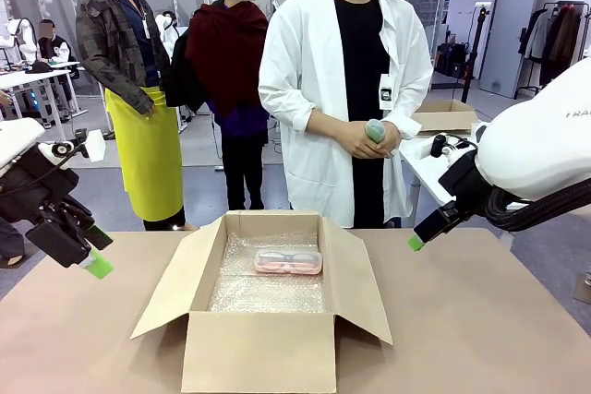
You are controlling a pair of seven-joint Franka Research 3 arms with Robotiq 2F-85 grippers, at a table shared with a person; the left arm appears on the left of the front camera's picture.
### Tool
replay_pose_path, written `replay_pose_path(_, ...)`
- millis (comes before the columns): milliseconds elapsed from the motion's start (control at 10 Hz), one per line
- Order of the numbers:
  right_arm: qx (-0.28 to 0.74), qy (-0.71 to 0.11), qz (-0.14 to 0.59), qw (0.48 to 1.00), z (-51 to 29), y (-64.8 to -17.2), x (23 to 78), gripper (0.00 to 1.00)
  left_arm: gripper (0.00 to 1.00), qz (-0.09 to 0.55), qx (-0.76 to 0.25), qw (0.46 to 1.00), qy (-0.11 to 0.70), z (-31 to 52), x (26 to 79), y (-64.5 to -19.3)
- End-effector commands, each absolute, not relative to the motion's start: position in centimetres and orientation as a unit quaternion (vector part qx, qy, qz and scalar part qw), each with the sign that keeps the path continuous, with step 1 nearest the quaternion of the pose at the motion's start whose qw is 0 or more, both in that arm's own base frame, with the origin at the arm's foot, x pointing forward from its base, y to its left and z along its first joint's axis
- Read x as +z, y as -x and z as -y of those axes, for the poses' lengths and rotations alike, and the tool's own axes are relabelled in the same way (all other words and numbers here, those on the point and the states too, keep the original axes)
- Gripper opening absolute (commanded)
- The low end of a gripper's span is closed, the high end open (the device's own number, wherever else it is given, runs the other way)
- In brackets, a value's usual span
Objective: Pack the glasses set securely to prepare it for shipping.
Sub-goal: Put the Glasses case from the right side of the table into the Package Box.
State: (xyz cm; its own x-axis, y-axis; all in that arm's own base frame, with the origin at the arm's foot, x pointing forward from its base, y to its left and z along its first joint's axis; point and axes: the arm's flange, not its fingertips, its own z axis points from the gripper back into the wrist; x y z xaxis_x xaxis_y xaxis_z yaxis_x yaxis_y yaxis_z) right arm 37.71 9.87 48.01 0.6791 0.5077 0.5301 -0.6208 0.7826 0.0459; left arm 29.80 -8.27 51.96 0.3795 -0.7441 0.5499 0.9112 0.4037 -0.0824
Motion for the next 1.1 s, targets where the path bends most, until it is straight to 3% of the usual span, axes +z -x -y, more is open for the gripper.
replay_pose_path(0, 0.309, -0.109, 0.252, 0.91, -9.93, -37.56, 47.86, 1.0, 1.0, 0.227, -0.518, 0.8, 0.198, 8.08, 52.0, -29.92)
replay_pose_path(1000, 0.309, -0.109, 0.252, 0.91, -9.93, -37.56, 47.86, 1.0, 1.0, 0.227, -0.518, 0.8, 0.198, 8.08, 52.0, -29.92)
